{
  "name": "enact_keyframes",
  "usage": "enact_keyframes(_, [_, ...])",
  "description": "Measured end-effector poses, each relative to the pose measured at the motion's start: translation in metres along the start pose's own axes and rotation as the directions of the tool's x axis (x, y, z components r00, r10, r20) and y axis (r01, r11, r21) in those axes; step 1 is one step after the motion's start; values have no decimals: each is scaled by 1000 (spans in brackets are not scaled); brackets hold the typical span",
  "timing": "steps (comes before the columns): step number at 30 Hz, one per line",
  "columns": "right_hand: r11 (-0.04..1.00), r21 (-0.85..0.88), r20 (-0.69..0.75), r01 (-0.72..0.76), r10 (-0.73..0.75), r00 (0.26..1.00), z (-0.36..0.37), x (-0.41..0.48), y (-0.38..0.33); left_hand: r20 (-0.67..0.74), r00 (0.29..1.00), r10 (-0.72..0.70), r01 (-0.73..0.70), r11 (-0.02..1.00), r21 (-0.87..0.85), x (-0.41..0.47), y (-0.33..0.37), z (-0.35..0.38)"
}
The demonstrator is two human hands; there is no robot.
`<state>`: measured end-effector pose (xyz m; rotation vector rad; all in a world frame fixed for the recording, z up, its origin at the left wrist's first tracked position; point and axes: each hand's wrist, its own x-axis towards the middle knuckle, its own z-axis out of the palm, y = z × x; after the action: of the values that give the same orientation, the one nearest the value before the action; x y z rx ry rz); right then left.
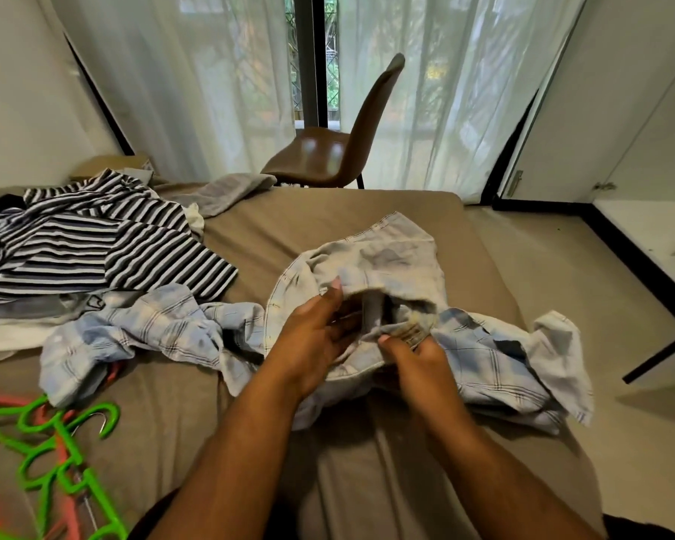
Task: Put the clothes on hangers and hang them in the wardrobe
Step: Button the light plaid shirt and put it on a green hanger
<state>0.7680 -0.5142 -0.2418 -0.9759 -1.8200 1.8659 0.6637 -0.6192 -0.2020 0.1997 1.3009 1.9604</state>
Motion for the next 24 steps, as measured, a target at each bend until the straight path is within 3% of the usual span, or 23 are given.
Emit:
enact_keyframes(2, [1000, -22, -55, 21, -22, 998, -7, 12, -9, 64, 990, 127, -142, 905, 400, -4, -1, -4])
enact_keyframes(4, [996, -39, -98, 81, -85, 992, -13, 22, -19, 140, 977, 159, -212, 729, 651, -4, -2, -12])
enact_keyframes(7, [993, 81, -59, 90, -85, 995, -17, 35, -30, 204, 957, 205, -272, 397, 877, 6, -17, -20])
enact_keyframes(8, [991, 93, -48, 97, -93, 995, -16, 39, -31, 196, 946, 259, -279, 335, 900, 10, -22, -19])
enact_keyframes(15, [981, 123, -36, 152, -149, 988, -5, 59, -28, 92, 872, 481, -325, 427, 844, 26, -29, -22])
enact_keyframes(19, [972, 71, -19, 226, -225, 974, 5, 67, -33, 19, 860, 510, -352, 566, 745, 33, -25, -28])
enact_keyframes(24, [938, -49, 54, 343, -340, 939, 18, 79, -28, -63, 895, 441, -318, 732, 602, 37, -23, -39])
